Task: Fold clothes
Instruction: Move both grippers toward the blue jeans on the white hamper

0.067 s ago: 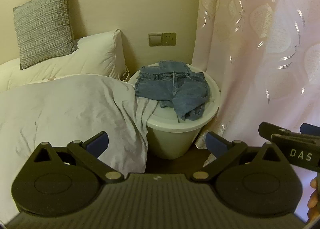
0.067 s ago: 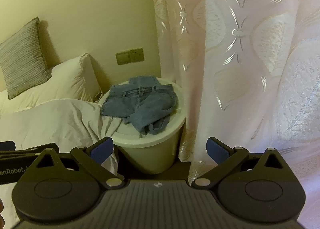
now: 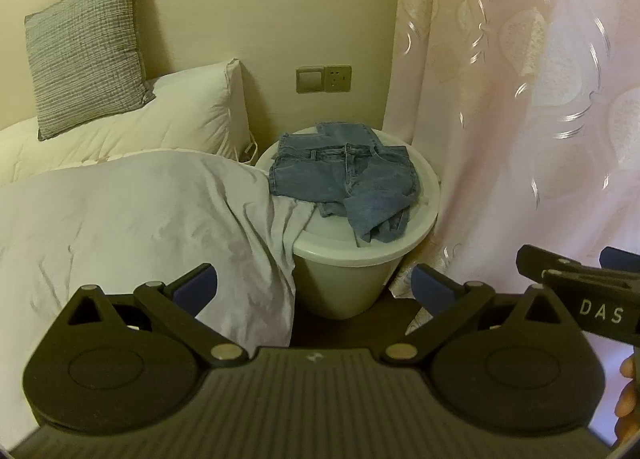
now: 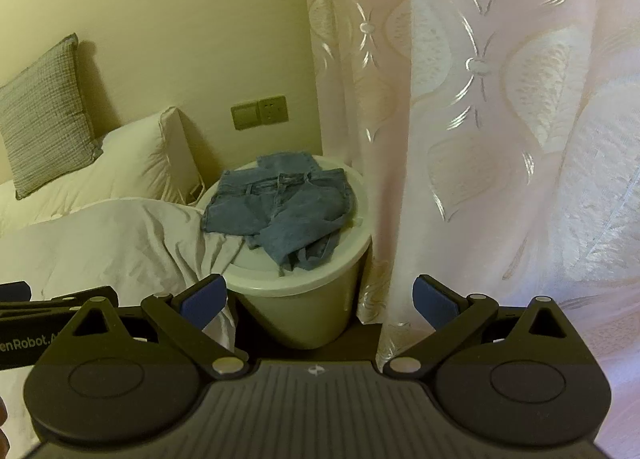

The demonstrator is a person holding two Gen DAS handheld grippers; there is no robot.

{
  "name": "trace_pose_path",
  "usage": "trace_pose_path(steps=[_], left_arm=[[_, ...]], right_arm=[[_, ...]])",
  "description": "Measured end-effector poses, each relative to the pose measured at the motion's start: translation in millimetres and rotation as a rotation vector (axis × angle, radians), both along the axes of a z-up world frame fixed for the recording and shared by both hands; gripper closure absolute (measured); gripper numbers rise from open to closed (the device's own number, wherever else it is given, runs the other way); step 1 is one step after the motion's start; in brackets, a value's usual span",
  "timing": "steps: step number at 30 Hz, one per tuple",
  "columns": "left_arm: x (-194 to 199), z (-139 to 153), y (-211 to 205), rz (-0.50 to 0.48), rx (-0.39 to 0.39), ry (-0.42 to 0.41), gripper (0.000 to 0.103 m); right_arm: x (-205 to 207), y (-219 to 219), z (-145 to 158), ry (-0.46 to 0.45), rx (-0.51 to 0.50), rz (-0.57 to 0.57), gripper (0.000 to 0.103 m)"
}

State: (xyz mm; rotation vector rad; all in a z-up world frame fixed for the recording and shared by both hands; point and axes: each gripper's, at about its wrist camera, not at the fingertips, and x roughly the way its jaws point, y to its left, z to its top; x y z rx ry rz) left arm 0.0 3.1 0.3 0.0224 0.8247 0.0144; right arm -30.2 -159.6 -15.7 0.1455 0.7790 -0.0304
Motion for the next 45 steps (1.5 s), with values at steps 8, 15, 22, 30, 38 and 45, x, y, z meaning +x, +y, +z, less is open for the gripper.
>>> trace_pose_path(steps=[8,15,22,30,38,45], left_arm=[[13,-4,11,-0.004,-0.004,0.01,0.001],[23,-16,23,0.023,-0.003,0.012,0.001],[31,-26,31,0.025,0.01,0.015,0.001],[35,-29,44,0.018,0.014,0.015,0.001],[41,-29,63,0.061,0.006,0.023,0.001],[43,-27,65,0.061,0.006,0.028,0.001]], right_arm=[[7,8,-1,-0.006,-0.031,-0.002,0.001],[26,13,-6,0.003,-0.025,0.004,0.001],[38,19,-11,0.004,-0.012,0.009,0.001],[53,24,-13,0.011,-0.004,0.013,0.001],[64,37,-16,0.014,-0.003,0.044,0.001],[69,43,-18,0.023,-0.008,0.06,0.001]])
